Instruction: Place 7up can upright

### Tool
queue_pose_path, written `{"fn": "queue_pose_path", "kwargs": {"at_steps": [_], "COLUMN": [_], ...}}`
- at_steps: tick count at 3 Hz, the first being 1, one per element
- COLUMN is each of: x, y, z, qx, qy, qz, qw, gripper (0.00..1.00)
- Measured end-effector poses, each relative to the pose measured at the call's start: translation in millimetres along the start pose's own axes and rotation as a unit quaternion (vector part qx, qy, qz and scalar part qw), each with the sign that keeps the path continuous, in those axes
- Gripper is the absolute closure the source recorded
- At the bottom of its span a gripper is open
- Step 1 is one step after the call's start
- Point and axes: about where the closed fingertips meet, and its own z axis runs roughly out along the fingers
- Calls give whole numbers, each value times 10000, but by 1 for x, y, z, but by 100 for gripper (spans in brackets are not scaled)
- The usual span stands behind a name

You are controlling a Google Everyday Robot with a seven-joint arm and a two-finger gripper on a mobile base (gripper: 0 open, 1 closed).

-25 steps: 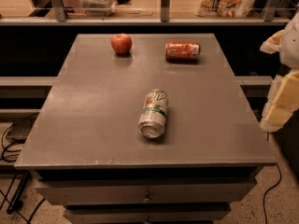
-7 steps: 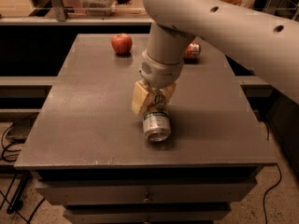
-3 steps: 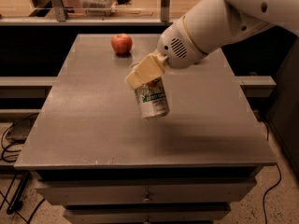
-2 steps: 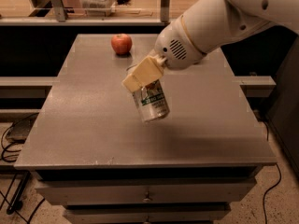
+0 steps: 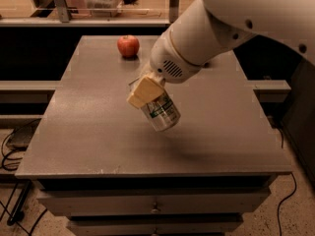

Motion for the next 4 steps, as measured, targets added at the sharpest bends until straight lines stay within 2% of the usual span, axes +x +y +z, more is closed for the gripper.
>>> {"fn": "queue_pose_path", "kwargs": {"at_steps": [1,2,3,4], "x": [-2,-14,-16,-9], "y": [-2,-7,-6,-1], "z": [5,5,4,9], "qx": [316,437,451,325], "qy": [-186,-553,-554,-665], "qz": [-663,-1155,-1340,-1248], "qw": [9971,9908,9884,9894], "gripper": [100,100,100,100]}}
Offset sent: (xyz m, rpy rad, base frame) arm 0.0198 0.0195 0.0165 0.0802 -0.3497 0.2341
